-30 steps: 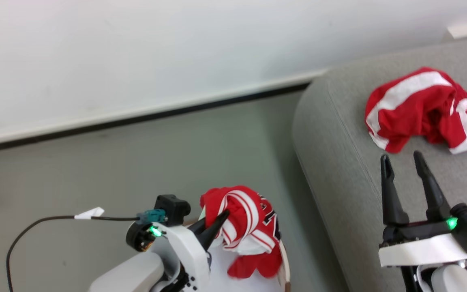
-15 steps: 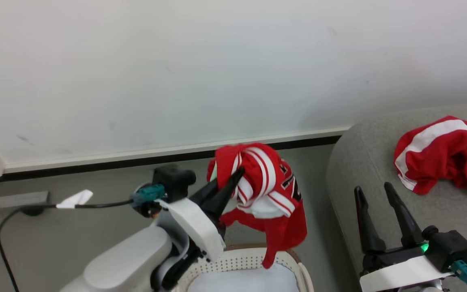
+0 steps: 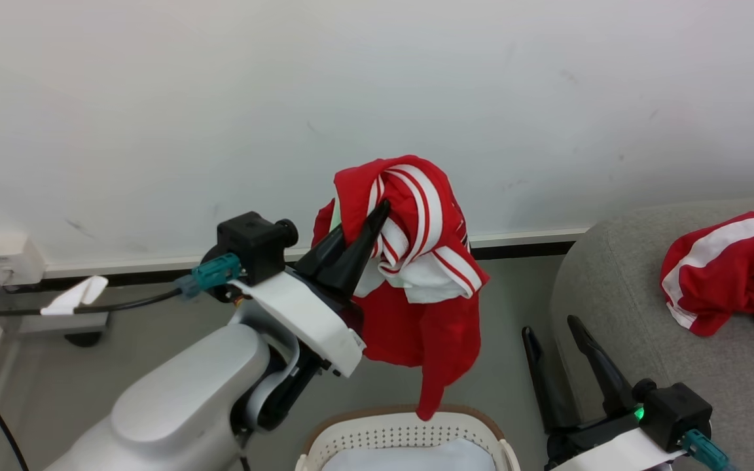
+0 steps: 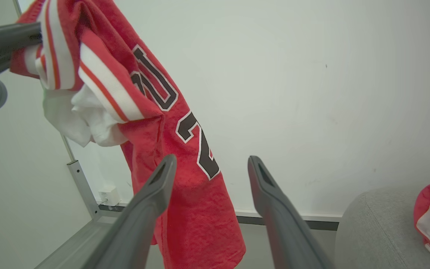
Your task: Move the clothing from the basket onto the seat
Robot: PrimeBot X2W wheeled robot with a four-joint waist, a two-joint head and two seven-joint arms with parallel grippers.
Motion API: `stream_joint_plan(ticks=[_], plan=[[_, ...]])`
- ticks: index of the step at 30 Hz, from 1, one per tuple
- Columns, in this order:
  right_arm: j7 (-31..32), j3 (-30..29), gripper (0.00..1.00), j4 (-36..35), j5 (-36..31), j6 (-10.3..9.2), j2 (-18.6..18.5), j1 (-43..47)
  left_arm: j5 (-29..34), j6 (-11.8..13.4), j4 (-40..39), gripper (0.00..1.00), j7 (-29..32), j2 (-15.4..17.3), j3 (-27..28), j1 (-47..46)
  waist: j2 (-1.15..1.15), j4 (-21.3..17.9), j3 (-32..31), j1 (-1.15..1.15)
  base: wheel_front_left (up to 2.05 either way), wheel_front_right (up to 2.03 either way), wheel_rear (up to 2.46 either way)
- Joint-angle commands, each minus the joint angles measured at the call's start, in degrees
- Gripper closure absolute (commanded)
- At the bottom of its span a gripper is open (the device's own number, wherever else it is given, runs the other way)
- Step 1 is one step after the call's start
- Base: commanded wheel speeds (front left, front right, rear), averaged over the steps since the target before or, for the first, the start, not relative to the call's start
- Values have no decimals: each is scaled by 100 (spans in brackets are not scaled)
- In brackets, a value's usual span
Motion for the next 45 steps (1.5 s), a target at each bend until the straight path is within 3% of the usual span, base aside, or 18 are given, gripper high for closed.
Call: stream_joint_plan(ticks=[1, 19, 29, 36, 37, 38, 45], plan=[[-14, 45, 0, 37, 18, -13, -17, -44, -65, 16, -58, 100, -2, 42, 24, -40, 0, 22, 13, 1, 0, 0, 0], [-14, 938, 0, 306, -213, -13, -19, -433, -49, 23, -218, 100, -9, -108, -46, 41, 0, 217, 26, 1, 0, 0, 0], [-14, 1024, 0, 1469, -351, -13, -15, -991, -66, -84, -254, 100, 57, -452, -318, 94, 0, 769, -83, 1, 0, 0, 0], [-14, 830, 0, 1882, -475, -13, -15, -1215, -69, -181, -389, 100, 185, -672, -583, 154, 0, 1173, -166, 1, 0, 0, 0], [-14, 811, 18, 1923, -472, -13, -15, -1239, -75, -189, -401, 100, 199, -687, -614, 164, 0, 1217, -170, 1, 0, 0, 0], [-14, 791, 97, 1955, -465, -13, -15, -1271, -96, -195, -414, 100, 222, -702, -632, 173, 0, 1254, -172, 1, 0, 0, 0], [-14, 781, 100, 1924, -265, -13, -15, -1283, -138, -175, -341, 100, 211, -671, -612, 201, 0, 1376, -170, 1, 0, 0, 0]])
